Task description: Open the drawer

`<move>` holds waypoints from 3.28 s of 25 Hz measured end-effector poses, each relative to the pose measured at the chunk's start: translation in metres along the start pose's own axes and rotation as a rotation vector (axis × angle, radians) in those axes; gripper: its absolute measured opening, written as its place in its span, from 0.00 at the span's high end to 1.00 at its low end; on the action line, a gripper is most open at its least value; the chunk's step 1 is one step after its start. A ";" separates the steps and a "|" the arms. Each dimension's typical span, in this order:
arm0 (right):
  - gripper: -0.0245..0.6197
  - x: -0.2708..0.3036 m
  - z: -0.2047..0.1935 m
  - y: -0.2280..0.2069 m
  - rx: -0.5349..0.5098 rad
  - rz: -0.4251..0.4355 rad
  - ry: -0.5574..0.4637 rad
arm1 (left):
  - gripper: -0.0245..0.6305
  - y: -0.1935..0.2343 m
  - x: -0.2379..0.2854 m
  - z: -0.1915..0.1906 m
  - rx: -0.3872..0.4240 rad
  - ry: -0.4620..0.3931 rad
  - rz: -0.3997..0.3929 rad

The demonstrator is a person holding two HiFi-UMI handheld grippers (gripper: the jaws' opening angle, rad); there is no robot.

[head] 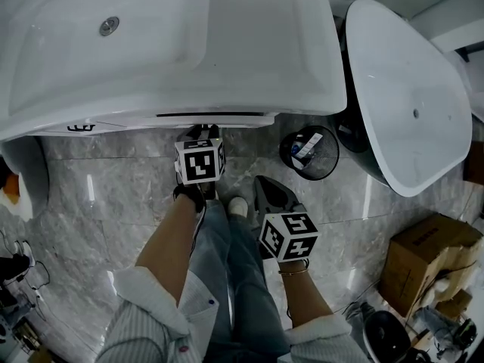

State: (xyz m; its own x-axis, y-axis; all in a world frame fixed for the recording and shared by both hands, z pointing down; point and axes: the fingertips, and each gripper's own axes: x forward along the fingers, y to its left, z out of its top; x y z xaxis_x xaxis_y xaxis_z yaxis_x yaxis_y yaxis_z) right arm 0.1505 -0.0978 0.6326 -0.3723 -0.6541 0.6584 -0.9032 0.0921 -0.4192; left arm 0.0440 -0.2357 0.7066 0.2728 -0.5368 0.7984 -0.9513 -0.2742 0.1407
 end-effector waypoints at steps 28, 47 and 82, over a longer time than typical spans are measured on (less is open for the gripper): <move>0.95 -0.001 -0.006 0.014 -0.002 0.004 0.024 | 0.74 -0.007 -0.032 -0.053 0.006 0.022 0.012; 0.95 -0.001 -0.015 0.010 0.012 0.008 0.049 | 0.74 -0.009 -0.043 -0.085 -0.055 0.023 0.022; 0.95 -0.011 -0.008 0.027 -0.032 0.017 0.083 | 0.75 -0.006 -0.082 -0.112 -0.087 0.040 0.037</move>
State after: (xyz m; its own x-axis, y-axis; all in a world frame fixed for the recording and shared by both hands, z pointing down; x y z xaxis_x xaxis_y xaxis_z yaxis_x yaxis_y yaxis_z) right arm 0.1286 -0.0822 0.6193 -0.4032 -0.5878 0.7014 -0.9023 0.1274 -0.4119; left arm 0.0111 -0.1007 0.7062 0.2328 -0.5122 0.8267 -0.9700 -0.1831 0.1598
